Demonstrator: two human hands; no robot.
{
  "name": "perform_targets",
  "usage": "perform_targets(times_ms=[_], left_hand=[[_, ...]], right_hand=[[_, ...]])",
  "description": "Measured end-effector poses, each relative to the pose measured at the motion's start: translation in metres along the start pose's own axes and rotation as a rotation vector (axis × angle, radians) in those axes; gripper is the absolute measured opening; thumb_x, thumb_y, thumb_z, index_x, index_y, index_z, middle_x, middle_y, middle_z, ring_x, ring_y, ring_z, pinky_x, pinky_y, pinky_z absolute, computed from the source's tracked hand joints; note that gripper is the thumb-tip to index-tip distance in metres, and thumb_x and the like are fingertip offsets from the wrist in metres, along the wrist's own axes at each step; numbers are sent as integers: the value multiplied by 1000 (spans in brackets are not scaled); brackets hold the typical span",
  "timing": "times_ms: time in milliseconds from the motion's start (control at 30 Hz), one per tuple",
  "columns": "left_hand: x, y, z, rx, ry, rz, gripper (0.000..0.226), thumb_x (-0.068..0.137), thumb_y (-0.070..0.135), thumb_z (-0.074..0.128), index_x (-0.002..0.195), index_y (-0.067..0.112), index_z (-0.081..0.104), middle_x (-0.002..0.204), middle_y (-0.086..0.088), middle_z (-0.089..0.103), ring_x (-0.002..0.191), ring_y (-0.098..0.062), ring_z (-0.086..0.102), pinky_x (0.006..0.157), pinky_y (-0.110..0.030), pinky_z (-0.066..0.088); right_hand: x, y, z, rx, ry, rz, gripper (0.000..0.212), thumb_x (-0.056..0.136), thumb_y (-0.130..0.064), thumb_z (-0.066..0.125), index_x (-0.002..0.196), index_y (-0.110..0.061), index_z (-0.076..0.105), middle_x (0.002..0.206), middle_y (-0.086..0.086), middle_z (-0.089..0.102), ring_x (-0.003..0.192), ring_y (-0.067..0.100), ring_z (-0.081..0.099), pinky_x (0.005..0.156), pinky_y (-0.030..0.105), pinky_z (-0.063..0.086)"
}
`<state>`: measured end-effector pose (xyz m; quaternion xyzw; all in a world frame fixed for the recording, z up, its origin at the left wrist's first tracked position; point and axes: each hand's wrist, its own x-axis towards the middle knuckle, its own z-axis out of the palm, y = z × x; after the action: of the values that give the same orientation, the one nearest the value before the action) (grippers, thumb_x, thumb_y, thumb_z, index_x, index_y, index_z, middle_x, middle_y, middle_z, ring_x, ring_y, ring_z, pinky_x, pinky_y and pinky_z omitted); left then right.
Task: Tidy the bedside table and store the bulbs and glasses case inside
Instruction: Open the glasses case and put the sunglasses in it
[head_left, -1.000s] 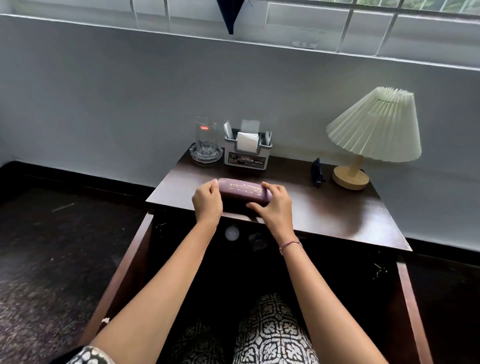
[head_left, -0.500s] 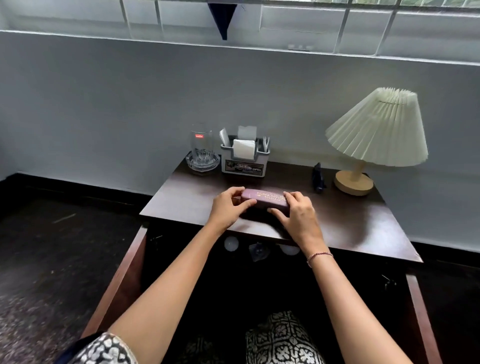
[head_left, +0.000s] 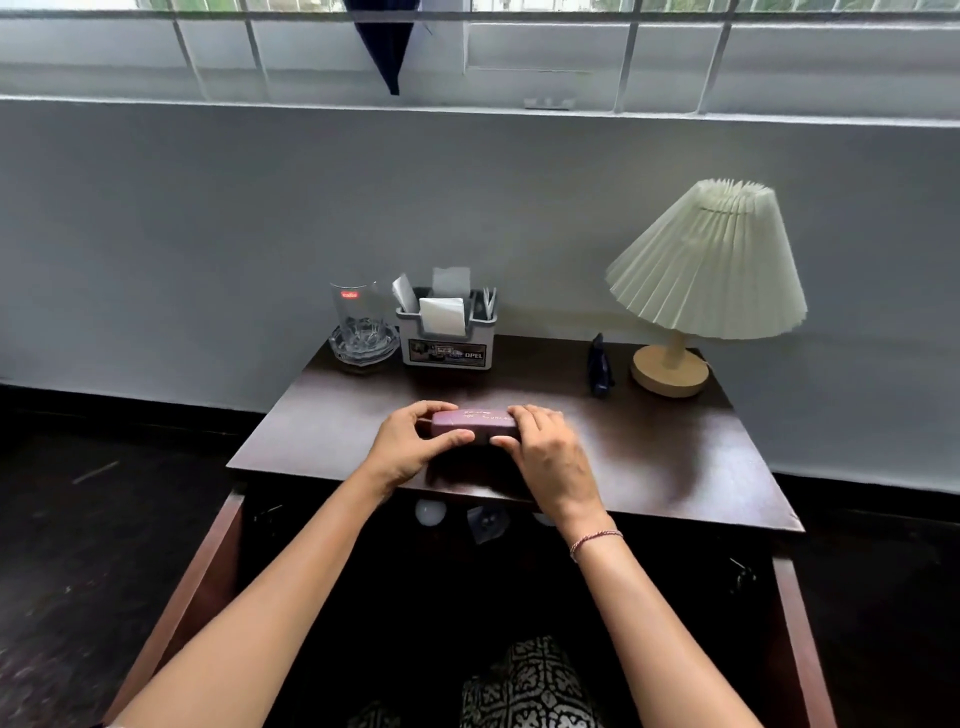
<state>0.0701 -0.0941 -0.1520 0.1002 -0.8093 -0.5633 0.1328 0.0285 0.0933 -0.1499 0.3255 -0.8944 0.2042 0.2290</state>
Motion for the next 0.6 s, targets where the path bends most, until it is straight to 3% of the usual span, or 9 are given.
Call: perform_targets(times_ms=[100,300,400,500,600], left_hand=[[-1,2,-1,-26,-2,-21,38,68,20,83,103,17,68,97,-8,70,86,-15,63,86,-28,51],[-1,1,-2,-42,-7,-7,40,66,22,84,103,18,68,98,-6,71,88,-14,64,85,-24,51],[-2,0,-1,-26,-12,24,44,66,20,84,106,15,67,100,-6,71,90,-15,64,89,-27,50],[-4,2,-2,-36,-13,32,47,63,20,85,107,17,67,98,-4,71,88,-12,65,85,-22,52],[-7,4,-3,-82,5,26,51,62,16,86,109,17,67,94,-1,70,79,-5,64,75,-11,51]], right_hand=[[0,-3,-2,-58,-16,-25,50,87,-43,44,103,0,65,97,16,70,87,33,66,79,42,55],[3,0,4,-84,32,-33,45,86,-42,48,99,-2,65,91,13,70,82,31,66,71,37,55],[3,4,6,-11,16,8,45,88,-44,50,106,-4,63,99,11,67,90,29,62,77,37,52],[3,13,6,219,-61,100,41,85,-42,61,113,-11,60,108,3,62,101,18,54,89,20,39],[6,19,-1,486,-98,194,37,81,-33,69,112,-14,62,111,0,58,102,10,56,88,2,33]])
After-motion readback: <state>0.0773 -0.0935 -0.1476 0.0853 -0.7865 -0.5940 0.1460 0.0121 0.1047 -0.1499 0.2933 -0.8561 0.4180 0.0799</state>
